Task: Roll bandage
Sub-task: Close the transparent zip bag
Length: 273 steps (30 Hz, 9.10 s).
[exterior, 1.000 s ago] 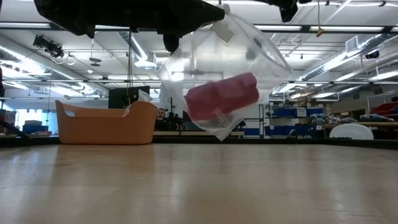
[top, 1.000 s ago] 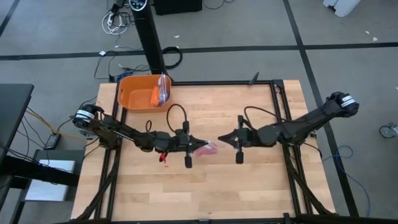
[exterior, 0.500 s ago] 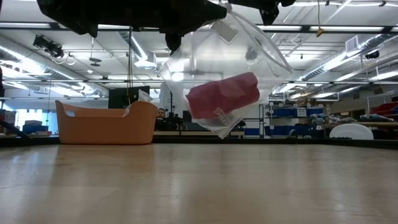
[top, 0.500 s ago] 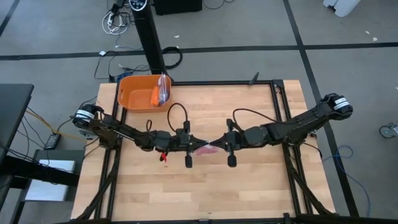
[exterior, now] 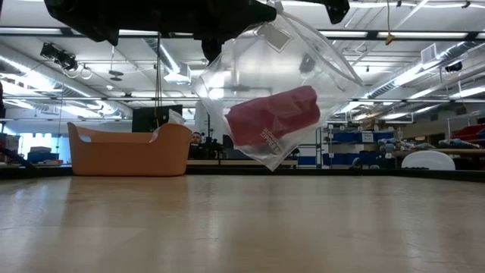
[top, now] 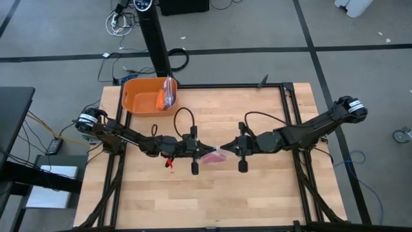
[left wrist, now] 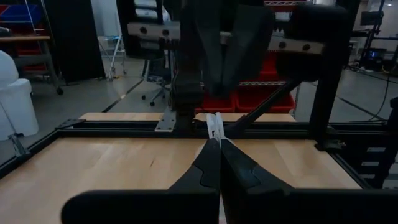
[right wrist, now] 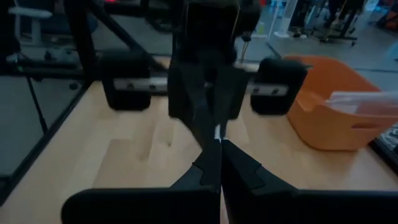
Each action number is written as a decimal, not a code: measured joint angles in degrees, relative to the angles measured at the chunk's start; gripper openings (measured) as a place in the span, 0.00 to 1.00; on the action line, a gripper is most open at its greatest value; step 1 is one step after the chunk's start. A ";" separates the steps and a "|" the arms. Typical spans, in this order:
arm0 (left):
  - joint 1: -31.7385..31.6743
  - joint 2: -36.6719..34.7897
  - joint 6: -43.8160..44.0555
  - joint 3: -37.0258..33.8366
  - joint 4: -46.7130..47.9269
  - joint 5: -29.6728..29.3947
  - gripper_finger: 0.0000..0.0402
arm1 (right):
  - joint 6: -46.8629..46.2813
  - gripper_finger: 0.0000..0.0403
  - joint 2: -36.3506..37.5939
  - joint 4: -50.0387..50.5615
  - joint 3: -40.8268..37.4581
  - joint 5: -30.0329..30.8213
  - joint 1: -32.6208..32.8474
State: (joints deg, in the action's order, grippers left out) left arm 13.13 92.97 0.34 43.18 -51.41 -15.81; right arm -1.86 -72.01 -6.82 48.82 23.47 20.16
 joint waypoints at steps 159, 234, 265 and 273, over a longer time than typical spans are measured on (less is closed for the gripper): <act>-2.23 -0.02 2.70 1.29 1.88 5.33 0.00 | -4.24 0.08 -0.82 5.73 -0.07 -18.52 -7.65; -4.65 -1.36 1.42 19.06 38.42 3.43 0.00 | -4.63 0.29 2.56 33.86 12.70 -17.02 -7.95; -4.13 -1.27 3.13 18.93 36.01 2.86 0.00 | -0.47 0.00 0.84 29.48 12.76 -11.27 -5.20; -4.17 -1.27 3.15 18.93 35.77 3.31 0.00 | -0.42 0.00 -0.06 29.35 12.72 -12.10 -6.67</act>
State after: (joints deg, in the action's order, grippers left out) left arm 8.95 91.70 3.49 62.11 -15.64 -12.50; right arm -2.28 -72.07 22.52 61.54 11.38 13.50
